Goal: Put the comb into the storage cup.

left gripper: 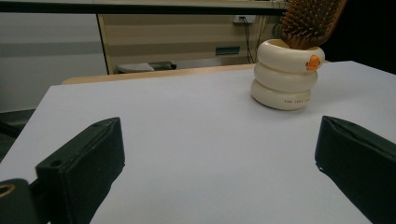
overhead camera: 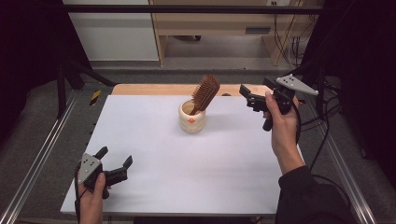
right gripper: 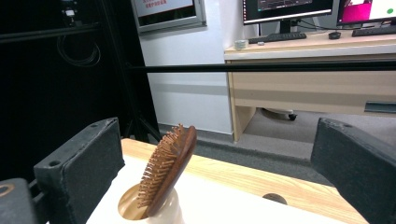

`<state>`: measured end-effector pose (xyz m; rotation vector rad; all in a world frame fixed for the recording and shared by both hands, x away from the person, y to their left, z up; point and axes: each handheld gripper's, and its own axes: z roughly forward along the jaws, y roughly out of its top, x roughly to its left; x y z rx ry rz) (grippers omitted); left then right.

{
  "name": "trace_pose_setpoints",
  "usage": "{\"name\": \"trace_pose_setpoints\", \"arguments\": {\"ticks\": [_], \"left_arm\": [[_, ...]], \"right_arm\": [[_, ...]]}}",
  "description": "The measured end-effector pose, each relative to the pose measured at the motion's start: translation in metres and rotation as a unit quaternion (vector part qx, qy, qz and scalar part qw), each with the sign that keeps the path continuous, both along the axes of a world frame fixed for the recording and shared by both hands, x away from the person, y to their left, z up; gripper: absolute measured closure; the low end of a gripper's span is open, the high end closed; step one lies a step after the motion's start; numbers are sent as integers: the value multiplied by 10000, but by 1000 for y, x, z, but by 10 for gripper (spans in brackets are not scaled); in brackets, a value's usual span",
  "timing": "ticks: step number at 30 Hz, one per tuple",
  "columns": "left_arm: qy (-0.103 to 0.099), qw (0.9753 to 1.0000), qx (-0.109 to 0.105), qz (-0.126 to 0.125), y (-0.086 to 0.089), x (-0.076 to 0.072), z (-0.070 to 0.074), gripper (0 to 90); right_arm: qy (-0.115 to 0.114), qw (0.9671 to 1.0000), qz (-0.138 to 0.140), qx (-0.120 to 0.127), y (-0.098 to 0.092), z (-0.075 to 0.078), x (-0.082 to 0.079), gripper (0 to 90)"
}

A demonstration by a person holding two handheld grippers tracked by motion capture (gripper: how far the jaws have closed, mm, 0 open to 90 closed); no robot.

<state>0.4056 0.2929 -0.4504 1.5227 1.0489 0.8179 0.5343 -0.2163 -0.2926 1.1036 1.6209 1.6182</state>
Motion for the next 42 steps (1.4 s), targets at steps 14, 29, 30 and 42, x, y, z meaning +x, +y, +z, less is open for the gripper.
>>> {"name": "trace_pose_setpoints", "arguments": {"ticks": [14,29,30,42], "left_arm": [[-42,9999,-37,93,3,-1,1,14],[-69,9999,-63,78,4,-3,0,15],[-88,9999,-74,115,5,-3,1,15],[-93,9998,-63,163,6,-3,1,14]], "right_arm": [[-12,9998,72,-201,-12,-5,-14,37],[-243,9982,-19,-553,-28,-11,-33,28],[-231,9982,-29,-546,-29,-12,-34,29],[-168,9986,-39,-502,-42,-22,-50,37]]}}
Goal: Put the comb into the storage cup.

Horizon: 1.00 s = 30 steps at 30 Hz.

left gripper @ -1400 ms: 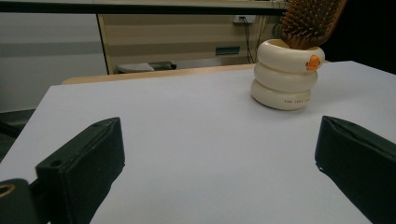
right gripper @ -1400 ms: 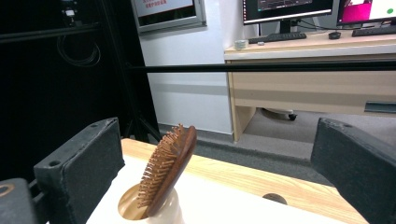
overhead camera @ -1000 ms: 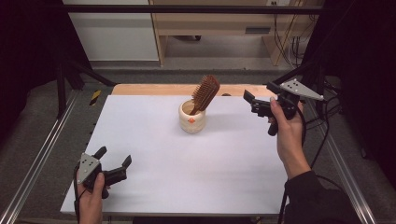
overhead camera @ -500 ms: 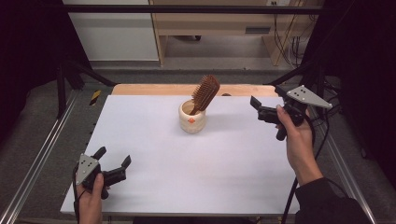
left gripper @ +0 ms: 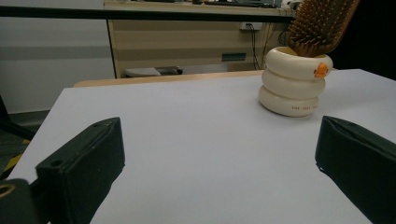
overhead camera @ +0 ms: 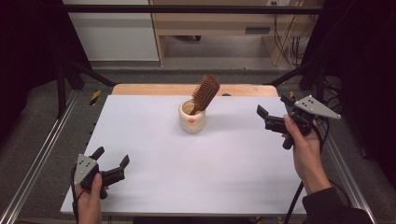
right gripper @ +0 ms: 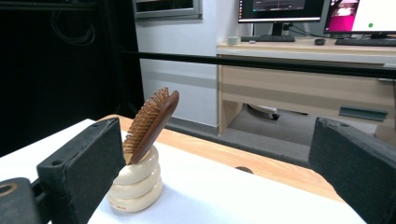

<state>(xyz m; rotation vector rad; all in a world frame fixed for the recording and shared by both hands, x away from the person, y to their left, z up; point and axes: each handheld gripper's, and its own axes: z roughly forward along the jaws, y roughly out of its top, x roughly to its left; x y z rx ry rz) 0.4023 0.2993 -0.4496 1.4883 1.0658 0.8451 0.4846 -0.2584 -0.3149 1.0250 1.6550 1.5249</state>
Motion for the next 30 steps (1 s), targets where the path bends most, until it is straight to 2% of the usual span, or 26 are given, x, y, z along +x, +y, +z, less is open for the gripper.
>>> {"name": "trace_pose_setpoints", "arguments": {"ticks": [4,14,19,22,30], "left_arm": [[-27,10000,-51,59,4,-1,1,14],[-43,10000,-77,30,4,-1,1,14],[-50,10000,-66,-41,4,-1,1,14],[-35,9998,-2,-175,4,-1,1,11],[-69,9999,-12,-146,4,-3,2,15]], "right_arm": [[-50,9999,-85,41,-4,-4,-5,39],[82,10000,-46,16,-7,-23,-15,23],[77,9999,-98,16,-12,-30,-19,24],[81,9999,-114,17,-14,-33,-21,24],[127,9998,-124,66,-18,-48,-30,27]]}}
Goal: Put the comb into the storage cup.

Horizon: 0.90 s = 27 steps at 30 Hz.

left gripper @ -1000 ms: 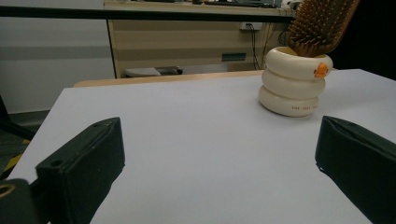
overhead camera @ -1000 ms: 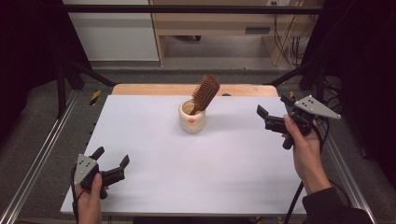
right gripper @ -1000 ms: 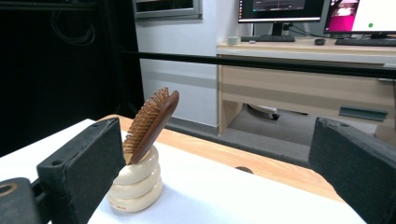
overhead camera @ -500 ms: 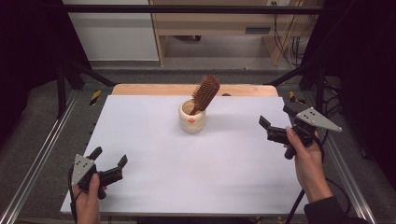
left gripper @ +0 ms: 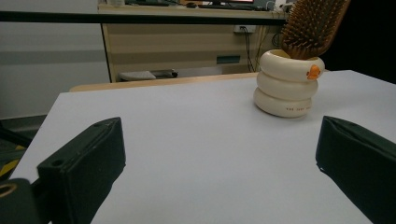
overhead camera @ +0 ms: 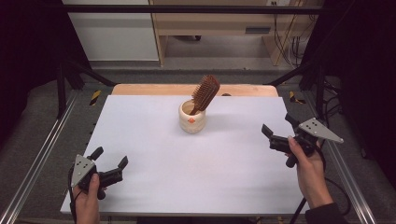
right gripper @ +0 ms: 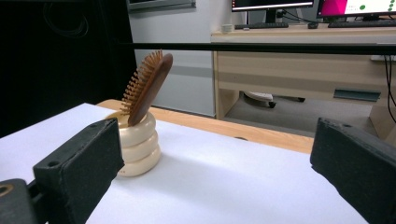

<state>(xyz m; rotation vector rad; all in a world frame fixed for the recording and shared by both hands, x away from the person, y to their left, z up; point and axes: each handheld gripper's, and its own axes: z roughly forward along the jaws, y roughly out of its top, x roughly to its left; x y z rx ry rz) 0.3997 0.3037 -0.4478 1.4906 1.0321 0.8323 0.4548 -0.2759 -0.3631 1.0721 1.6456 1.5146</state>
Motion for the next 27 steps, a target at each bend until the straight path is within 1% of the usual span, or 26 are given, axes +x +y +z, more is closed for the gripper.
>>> {"name": "trace_pose_setpoints", "arguments": {"ticks": [3,8,18,22,27], "left_arm": [[20,10000,-23,2,0,1,-1,15],[-10,10000,-25,44,2,1,-1,15],[-19,10000,-30,-30,0,1,0,15],[4,10000,-39,-31,0,2,-1,15],[-32,10000,-27,-70,0,1,0,16]], "right_arm": [[44,10000,7,42,0,-7,-3,29],[98,10000,-12,-13,-3,-20,-5,27],[192,9998,-24,42,-6,-39,-18,30],[218,9998,-15,20,-7,-48,-23,30],[278,9996,3,0,-6,-58,-28,30]]}}
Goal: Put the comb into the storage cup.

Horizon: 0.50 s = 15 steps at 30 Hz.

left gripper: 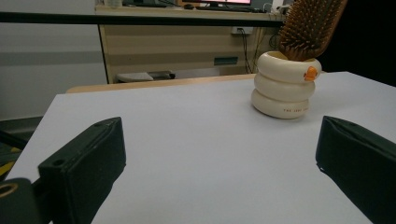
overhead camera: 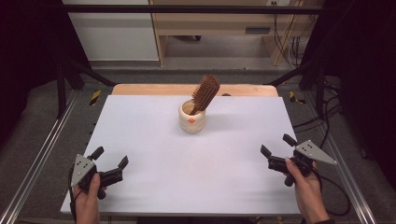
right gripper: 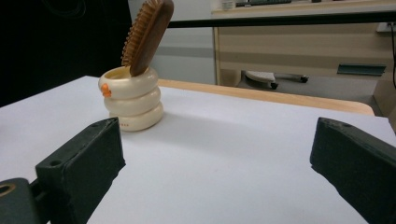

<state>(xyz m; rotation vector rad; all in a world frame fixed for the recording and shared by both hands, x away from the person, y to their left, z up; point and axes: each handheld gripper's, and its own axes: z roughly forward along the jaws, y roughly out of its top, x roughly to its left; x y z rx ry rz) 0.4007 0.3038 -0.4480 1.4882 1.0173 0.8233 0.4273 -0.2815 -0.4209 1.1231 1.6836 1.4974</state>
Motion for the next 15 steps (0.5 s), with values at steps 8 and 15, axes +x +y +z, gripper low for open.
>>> {"name": "trace_pose_setpoints", "arguments": {"ticks": [8,15], "left_arm": [[-20,9999,-23,-103,-3,0,1,16],[-62,9996,-74,-254,-6,-4,4,16]], "right_arm": [[8,9999,84,-76,5,-11,-4,32],[-10,9997,243,-43,12,-23,-6,31]]}}
